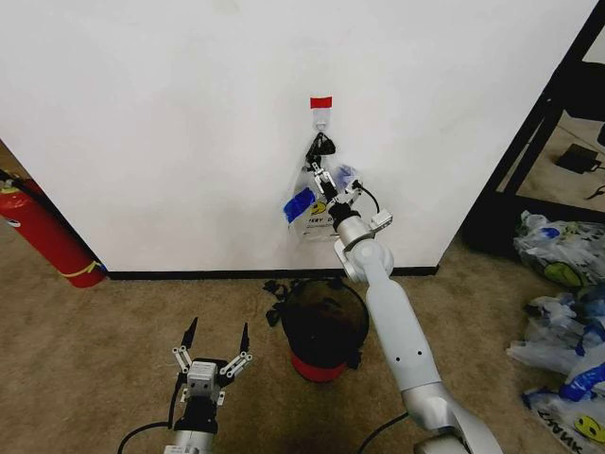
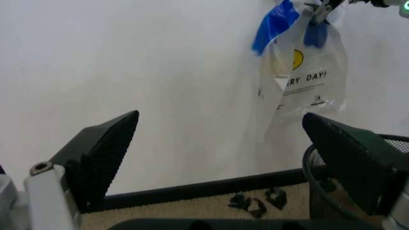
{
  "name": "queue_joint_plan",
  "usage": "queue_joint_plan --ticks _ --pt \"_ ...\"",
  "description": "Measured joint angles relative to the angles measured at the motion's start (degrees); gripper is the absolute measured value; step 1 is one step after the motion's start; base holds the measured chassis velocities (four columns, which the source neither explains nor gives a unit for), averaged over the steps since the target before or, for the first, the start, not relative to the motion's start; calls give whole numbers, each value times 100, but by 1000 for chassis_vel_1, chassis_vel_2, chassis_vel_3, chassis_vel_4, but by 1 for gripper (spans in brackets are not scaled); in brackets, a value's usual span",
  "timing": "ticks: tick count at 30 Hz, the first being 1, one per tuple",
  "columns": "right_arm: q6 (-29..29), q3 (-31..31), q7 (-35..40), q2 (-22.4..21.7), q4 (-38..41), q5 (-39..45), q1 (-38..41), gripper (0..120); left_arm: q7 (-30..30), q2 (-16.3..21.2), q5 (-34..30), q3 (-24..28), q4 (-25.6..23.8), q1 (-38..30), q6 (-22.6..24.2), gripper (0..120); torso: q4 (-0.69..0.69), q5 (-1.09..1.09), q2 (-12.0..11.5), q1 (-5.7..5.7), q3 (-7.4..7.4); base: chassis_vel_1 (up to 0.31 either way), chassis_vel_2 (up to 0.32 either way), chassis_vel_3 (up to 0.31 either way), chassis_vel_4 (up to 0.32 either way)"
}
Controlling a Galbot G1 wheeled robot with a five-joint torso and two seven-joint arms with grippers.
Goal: Pick up the garbage bag from the wall and place it over the trash bin.
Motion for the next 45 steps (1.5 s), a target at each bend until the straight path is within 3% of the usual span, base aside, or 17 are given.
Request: queue_joint_plan --ticks 9,45 --pt "14 -334 -32 -289 314 17 -193 100 -7 -10 0 -8 70 -27 -19 100 -1 0 0 0 0 0 0 0 0" --pt "31 -243 -99 -286 -154 -40 416 99 -4 -60 68 39 73 42 -81 100 -1 0 0 0 0 0 0 0 0"
